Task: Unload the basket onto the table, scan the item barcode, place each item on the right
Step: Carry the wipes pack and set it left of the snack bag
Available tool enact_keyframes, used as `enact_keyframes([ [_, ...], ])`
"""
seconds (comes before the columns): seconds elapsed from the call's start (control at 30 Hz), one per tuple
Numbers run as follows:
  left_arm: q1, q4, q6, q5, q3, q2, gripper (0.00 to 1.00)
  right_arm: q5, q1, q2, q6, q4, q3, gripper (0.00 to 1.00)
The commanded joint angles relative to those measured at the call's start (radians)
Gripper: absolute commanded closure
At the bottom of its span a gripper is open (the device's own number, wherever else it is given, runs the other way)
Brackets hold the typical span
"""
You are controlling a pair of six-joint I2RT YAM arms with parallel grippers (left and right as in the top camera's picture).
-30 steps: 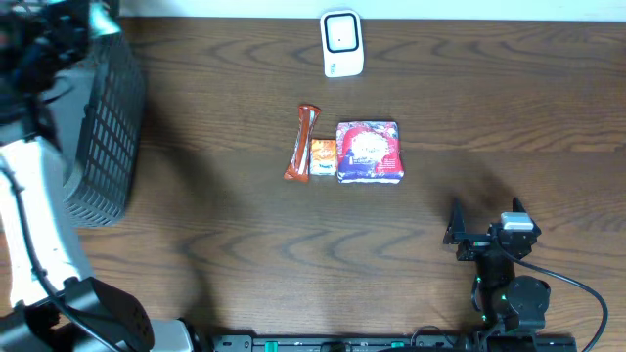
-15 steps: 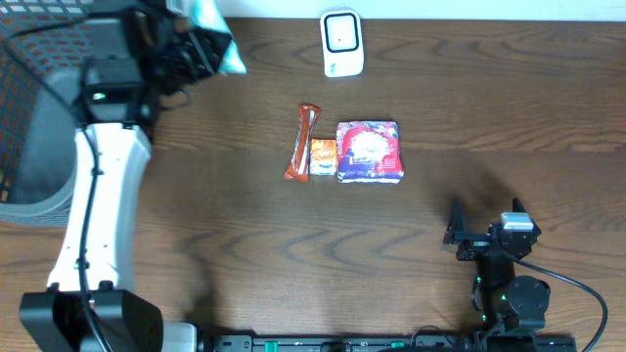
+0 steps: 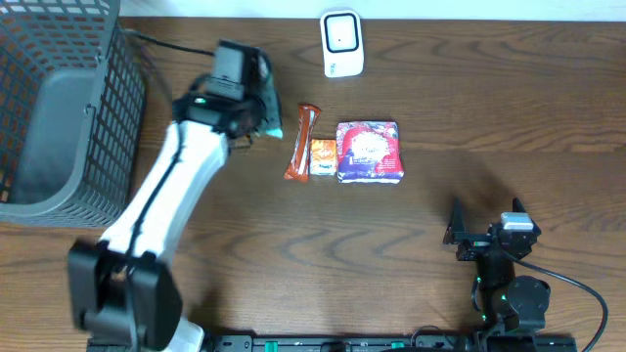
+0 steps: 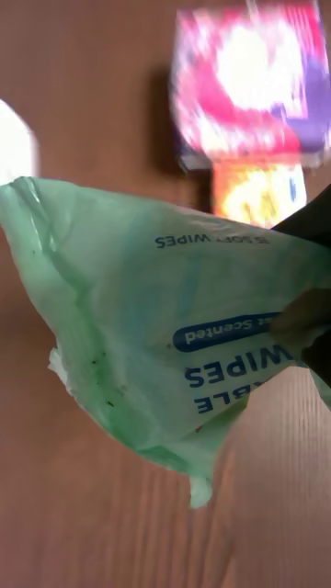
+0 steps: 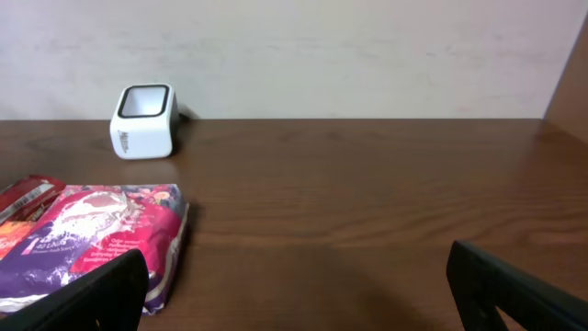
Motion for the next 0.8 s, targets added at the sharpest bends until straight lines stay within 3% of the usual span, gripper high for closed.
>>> enact_keyframes([
  [0.0, 0.002, 0.010, 0.114, -0.042, -0.007, 0.087, 0.93, -0.006, 0.010, -0.005, -0.004, -0.003, -0.002, 0.01],
  [0.13, 0.006, 0.037, 0.187, -0.033, -0.007, 0.165, 0.93, -0.006, 0.010, -0.005, -0.004, -0.003, -0.002, 0.01],
  [0.23, 0.006, 0.039, 0.260, 0.057, -0.007, 0.205, 0.92, -0.006, 0.010, -0.005, -0.004, -0.003, -0.002, 0.01],
  [0.47, 0.006, 0.061, 0.264, 0.116, -0.008, 0.248, 0.91, -0.006, 0.010, -0.005, -0.004, -0.003, -0.002, 0.01],
  [0.7, 0.005, 0.060, 0.221, 0.116, -0.008, 0.249, 0.54, -0.006, 0.010, -0.005, -0.004, -0.003, -0.002, 0.01],
  [0.77, 0.005, 0.061, 0.221, 0.117, -0.007, 0.249, 0.53, -0.006, 0.010, -0.005, -0.004, -0.003, -0.002, 0.01],
])
